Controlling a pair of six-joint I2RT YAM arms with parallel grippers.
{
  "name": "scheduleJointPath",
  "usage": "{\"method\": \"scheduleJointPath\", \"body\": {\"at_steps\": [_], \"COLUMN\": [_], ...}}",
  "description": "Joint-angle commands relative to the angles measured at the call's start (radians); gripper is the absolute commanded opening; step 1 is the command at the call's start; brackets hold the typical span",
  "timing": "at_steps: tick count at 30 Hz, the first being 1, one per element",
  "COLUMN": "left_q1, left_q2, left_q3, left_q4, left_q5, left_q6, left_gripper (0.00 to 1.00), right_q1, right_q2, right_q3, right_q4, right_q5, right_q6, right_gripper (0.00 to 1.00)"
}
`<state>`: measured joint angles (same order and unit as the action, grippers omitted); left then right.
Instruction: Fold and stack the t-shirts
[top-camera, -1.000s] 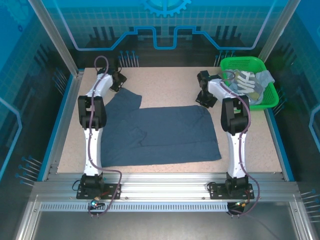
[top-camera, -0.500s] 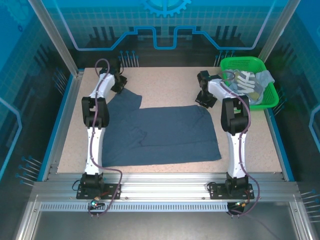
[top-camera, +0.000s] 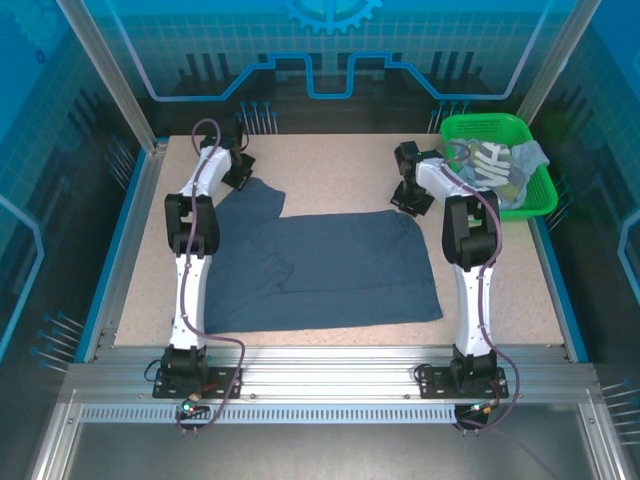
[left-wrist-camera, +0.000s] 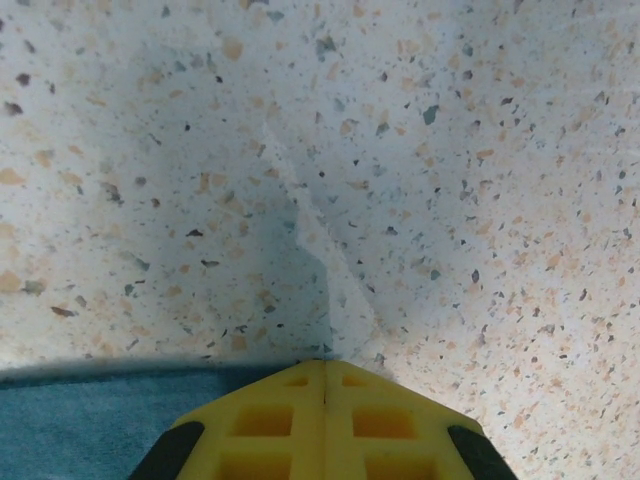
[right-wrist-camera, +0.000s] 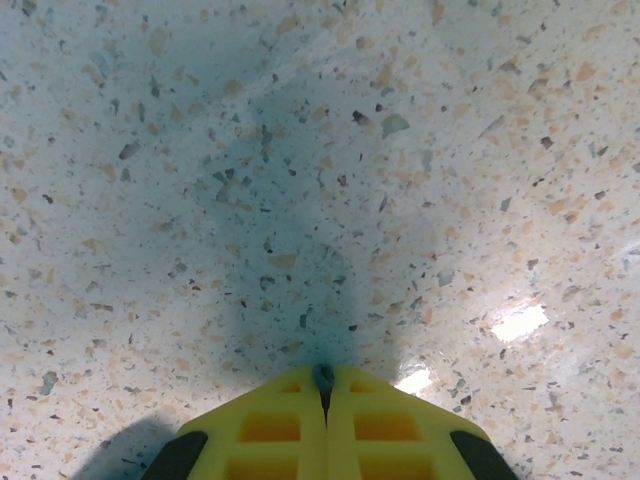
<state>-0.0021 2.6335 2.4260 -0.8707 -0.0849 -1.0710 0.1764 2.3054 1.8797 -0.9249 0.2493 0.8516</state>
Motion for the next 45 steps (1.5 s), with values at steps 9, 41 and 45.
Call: {"method": "scheduleJointPath", "body": {"at_steps": [9, 41, 45], "left_q1": [-0.012, -0.004, -0.003], "left_q2": [-0.257, -1.207, -1.370], "left_q3": [-0.174, -1.206, -1.333], "left_q4": [0.047, 0.073, 0.016], "left_q5": [-0.026, -0.057, -0.083], "left_q6": [0.030, 0.056, 0.047], "left_gripper": [0.00, 0.00, 0.00], "right_q1": [0.009, 0.015, 0.020], "right_q2": [-0.059, -0.345, -0.455], "right_q3": [-0.005, -0.280, -0.421], "right_q4": [0.001, 0.049, 0.060], "right_q5": [-0.037, 0.013, 0.039], "right_q6": [-0.058, -0.121, -0.114], "right_gripper": [0.00, 0.00, 0.00]}}
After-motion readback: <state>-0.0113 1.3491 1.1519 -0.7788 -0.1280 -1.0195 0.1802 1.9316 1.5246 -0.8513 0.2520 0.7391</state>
